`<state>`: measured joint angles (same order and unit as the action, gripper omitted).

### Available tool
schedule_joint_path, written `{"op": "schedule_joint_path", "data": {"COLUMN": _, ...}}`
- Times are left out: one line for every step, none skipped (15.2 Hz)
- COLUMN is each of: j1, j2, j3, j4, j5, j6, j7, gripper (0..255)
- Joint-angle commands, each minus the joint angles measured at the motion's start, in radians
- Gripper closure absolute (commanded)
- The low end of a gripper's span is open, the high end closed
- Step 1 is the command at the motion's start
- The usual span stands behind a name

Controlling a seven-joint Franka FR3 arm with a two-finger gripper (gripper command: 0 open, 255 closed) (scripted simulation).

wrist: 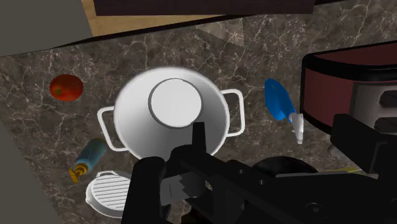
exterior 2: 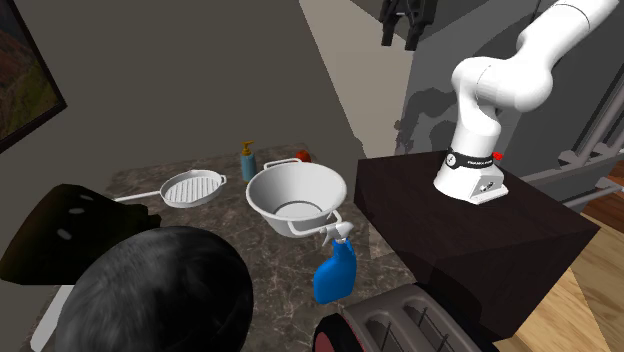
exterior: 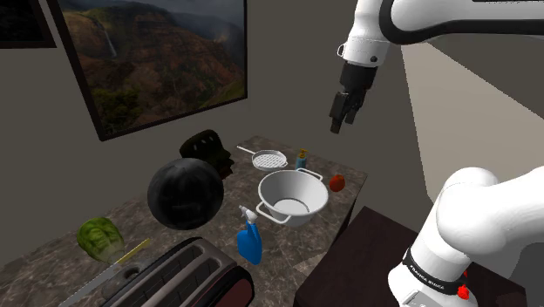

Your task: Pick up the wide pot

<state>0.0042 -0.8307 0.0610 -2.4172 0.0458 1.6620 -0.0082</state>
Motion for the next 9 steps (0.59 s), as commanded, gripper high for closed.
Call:
{"op": "schedule_joint_path", "data": {"j1": 0.000, "j2": 0.000, "j3": 0.000, "j4": 0.000, "j5": 0.000, "j6": 0.000, "j7": 0.000, "gripper": 0}}
{"op": "schedule_joint_path", "data": {"j1": -0.003, "j2": 0.022, "j3": 0.011, "j4": -0.013, "j5": 0.003, "j6": 0.033, "j7": 0.017, "gripper": 0}}
{"op": "schedule_joint_path", "data": {"j1": -0.007, "j2": 0.046, "j3": 0.023, "j4": -0.024, "j5": 0.005, "j6": 0.065, "j7": 0.034, "gripper": 0}}
{"op": "schedule_joint_path", "data": {"j1": -0.010, "j2": 0.072, "j3": 0.034, "j4": -0.034, "j5": 0.007, "j6": 0.098, "j7": 0.052, "gripper": 0}}
{"op": "schedule_joint_path", "data": {"j1": -0.014, "j2": 0.099, "j3": 0.046, "j4": -0.043, "j5": 0.008, "j6": 0.131, "j7": 0.069, "gripper": 0}}
{"op": "schedule_joint_path", "data": {"j1": -0.018, "j2": 0.127, "j3": 0.057, "j4": -0.050, "j5": 0.009, "j6": 0.164, "j7": 0.086, "gripper": 0}}
{"op": "schedule_joint_path", "data": {"j1": -0.022, "j2": 0.157, "j3": 0.068, "j4": -0.056, "j5": 0.009, "j6": 0.196, "j7": 0.104, "gripper": 0}}
{"op": "schedule_joint_path", "data": {"j1": -0.027, "j2": 0.188, "j3": 0.079, "j4": -0.060, "j5": 0.008, "j6": 0.228, "j7": 0.122, "gripper": 0}}
{"op": "schedule_joint_path", "data": {"j1": -0.032, "j2": 0.220, "j3": 0.090, "j4": -0.063, "j5": 0.007, "j6": 0.260, "j7": 0.141, "gripper": 0}}
